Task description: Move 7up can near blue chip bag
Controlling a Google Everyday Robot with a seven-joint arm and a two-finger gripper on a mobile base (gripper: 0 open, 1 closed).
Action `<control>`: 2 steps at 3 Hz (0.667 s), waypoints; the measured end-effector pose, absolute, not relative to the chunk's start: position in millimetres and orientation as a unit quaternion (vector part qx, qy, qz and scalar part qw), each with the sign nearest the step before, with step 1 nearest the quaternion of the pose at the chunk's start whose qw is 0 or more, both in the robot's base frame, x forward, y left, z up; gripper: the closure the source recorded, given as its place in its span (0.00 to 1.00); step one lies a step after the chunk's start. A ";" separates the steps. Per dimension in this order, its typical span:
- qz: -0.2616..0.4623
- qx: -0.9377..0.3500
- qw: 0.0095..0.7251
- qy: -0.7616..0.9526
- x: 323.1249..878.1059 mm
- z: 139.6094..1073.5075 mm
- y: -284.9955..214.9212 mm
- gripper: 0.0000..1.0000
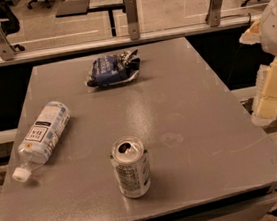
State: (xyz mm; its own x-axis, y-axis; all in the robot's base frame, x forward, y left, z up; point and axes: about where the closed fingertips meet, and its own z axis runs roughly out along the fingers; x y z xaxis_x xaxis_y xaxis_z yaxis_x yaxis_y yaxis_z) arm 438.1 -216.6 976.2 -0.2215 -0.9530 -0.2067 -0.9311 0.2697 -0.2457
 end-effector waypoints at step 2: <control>0.031 -0.629 0.197 0.752 436.4 968.9 -171.7 0.00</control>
Offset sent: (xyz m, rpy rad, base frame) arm -0.0014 0.0682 -0.0116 0.2263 0.0417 0.1501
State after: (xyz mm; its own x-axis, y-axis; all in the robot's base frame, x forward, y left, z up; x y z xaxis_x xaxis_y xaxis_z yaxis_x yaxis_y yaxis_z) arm 436.4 -171.7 968.9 -0.1320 -0.9331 -0.3344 -0.9573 0.2075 -0.2011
